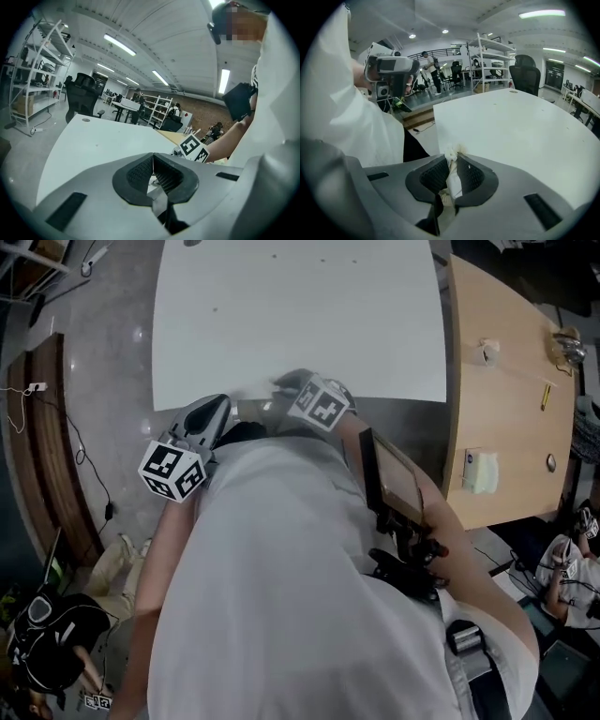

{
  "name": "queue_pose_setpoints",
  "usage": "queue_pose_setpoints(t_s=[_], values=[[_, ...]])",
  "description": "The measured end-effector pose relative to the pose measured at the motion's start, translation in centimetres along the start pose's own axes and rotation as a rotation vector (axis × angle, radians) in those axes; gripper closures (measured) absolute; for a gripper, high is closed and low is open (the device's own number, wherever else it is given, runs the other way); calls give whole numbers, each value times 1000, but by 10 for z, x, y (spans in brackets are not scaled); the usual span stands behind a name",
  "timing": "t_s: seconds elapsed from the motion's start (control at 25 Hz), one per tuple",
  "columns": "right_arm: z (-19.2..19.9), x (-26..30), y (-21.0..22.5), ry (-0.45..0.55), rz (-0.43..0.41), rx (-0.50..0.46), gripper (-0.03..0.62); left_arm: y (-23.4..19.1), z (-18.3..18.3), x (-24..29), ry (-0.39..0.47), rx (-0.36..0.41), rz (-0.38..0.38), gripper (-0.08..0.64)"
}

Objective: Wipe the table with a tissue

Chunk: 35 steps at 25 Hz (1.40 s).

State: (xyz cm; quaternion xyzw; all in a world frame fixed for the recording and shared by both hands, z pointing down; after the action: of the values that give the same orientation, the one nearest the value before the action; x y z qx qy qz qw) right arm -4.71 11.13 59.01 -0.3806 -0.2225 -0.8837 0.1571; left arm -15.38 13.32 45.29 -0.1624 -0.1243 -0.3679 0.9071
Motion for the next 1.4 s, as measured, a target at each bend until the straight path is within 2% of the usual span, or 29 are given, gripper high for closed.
queue_pose_setpoints(t_s=[0.16, 0.32, 0.48, 0.72, 1.0, 1.4], values=[[1, -3, 1, -22, -27, 35, 537, 0, -3, 3, 17, 5, -1, 554], [-20, -9, 0, 65, -121, 151, 537, -11, 0, 5, 25, -1, -5, 554], [-54, -7, 13, 161, -163, 291, 537, -34, -1, 3, 23, -9, -15, 554], [-89, -8, 50, 277, -114, 441, 537, -57, -2, 0, 34, -22, -33, 554], [-122, 8, 92, 298, 37, 455, 535, -93, -8, -5, 44, -43, -20, 554], [-184, 60, 126, 272, 134, 377, 535, -156, 0, -33, 51, -56, -77, 554]])
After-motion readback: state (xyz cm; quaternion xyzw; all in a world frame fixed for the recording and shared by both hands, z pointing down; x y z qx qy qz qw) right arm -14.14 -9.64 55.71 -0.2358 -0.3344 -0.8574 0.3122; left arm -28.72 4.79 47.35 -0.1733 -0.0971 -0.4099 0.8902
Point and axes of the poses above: the fingertips, and each gripper's own axes: x forward along the fingers, y to its right, z out of its underside, the point moved 2 cm from there along -x, backward along the fingers, and after that the axes turned 11 degrees about x, right-handed, at the moved point
